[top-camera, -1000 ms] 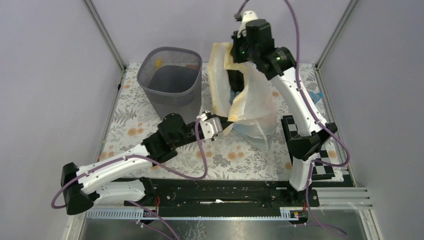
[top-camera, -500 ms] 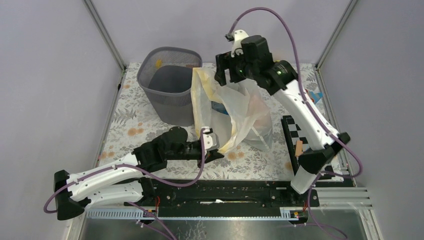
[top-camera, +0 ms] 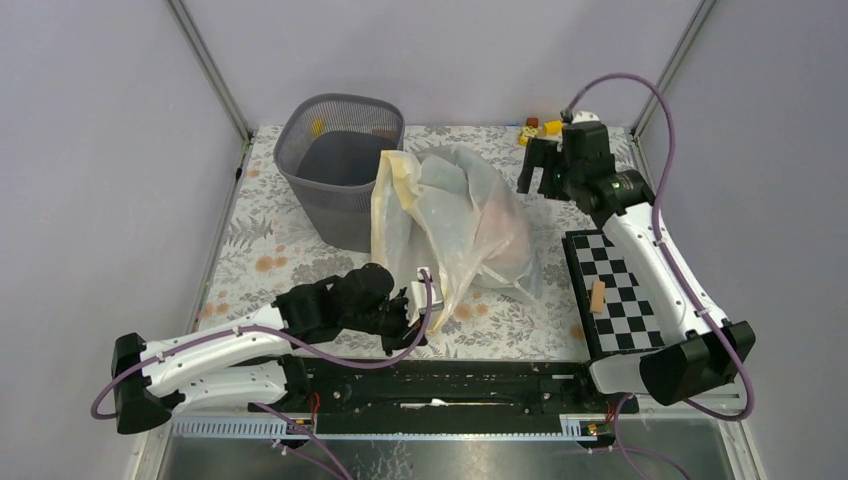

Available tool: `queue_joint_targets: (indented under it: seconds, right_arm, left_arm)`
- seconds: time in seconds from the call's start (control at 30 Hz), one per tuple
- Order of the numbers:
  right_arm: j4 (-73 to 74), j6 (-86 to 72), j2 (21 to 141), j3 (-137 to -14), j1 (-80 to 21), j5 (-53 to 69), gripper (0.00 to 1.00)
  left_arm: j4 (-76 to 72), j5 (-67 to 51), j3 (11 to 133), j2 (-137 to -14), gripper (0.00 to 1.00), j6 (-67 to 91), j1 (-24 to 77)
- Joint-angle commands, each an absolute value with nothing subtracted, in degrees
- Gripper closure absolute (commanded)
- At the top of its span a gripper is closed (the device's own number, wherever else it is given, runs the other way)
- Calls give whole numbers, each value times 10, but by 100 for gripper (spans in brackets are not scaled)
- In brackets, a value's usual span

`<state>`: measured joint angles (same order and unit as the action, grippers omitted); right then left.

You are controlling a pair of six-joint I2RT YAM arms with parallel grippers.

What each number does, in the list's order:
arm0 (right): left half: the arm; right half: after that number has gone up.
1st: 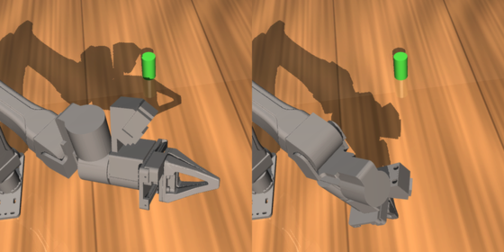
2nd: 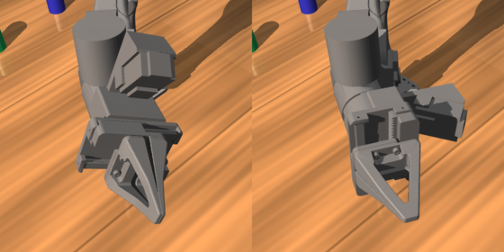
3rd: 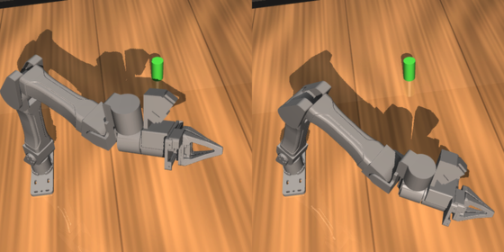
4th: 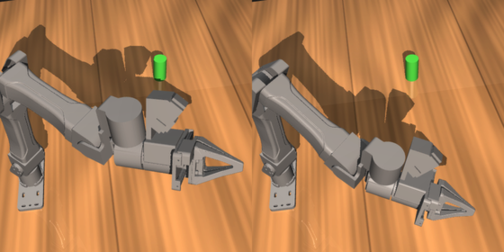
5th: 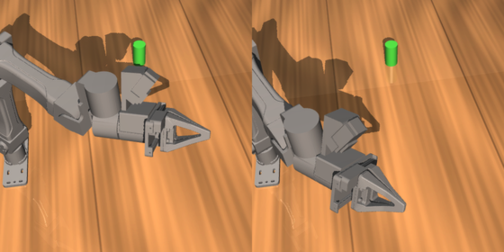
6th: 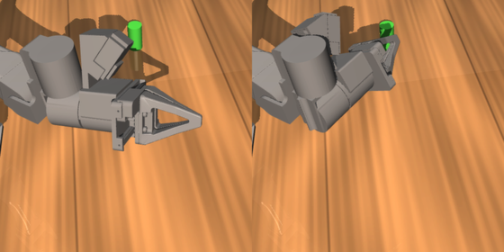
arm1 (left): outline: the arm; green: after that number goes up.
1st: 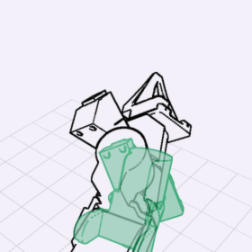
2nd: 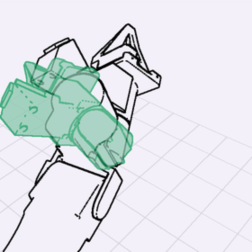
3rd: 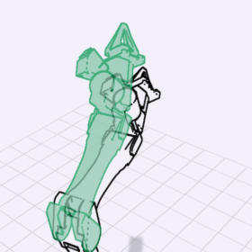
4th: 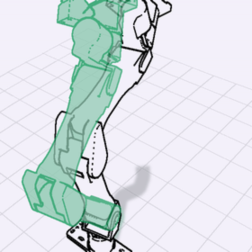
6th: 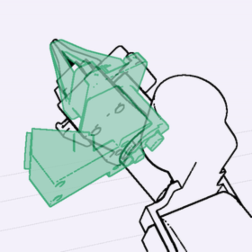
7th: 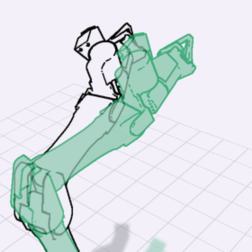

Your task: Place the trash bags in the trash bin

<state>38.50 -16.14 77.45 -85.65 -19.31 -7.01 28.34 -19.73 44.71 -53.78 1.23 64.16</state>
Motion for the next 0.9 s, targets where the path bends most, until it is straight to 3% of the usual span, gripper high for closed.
queue_joint_targets:
  seconds: [0.0,0.3,0.5,0.63,0.87]
  right_arm:
    - [318,-254,738,-754,-174,-72,0]
    - [216,-326,653,-558,-150,-6,2]
    - [161,-478,612,-457,-136,-9,7]
    - [137,-531,603,-410,-135,-18,6]
    - [100,-528,646,-381,-136,91,13]
  left_arm:
    - [326,-191,489,-517,100,45,649]
    - [439,-24,597,-516,100,166,649]
    - [454,133,619,-458,100,246,648]
    - [475,134,619,-433,100,257,648]
    - [523,112,614,-422,100,295,648]
